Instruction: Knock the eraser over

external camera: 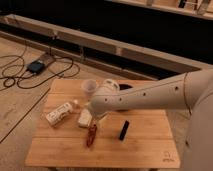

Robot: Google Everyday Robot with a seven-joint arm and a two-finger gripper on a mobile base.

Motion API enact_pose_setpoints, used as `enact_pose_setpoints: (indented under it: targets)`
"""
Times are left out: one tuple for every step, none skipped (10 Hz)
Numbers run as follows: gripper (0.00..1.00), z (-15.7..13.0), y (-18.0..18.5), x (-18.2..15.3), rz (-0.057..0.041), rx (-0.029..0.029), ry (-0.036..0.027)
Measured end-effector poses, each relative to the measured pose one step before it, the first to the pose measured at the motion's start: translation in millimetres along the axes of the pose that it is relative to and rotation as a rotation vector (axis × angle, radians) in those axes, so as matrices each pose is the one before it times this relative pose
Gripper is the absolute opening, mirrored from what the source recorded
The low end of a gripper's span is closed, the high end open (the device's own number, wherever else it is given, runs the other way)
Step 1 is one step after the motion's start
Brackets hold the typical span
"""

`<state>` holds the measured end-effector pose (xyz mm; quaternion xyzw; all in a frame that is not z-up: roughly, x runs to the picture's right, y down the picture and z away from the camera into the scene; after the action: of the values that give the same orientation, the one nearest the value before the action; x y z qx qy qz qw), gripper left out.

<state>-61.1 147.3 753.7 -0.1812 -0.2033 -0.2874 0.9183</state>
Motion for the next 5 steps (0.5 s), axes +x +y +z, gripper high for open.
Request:
enact_pose_setpoints:
  targets:
    - [0.80, -0.40, -1.08, 4.15, -0.01411, 0.00978, 0.00632]
    - [0.80, -0.22, -2.13, 6.55, -0.01962, 0.01433, 0.01104]
    - [0.80, 1.76, -0.27, 9.72, -0.02086, 0.01317, 0.01699]
    - [0.80, 1.71, 2.00, 7.07, -0.00848, 0.00458, 0.01220]
    - [0.80, 2.22, 4.68, 12.21, -0.00671, 0.00353, 0.02256]
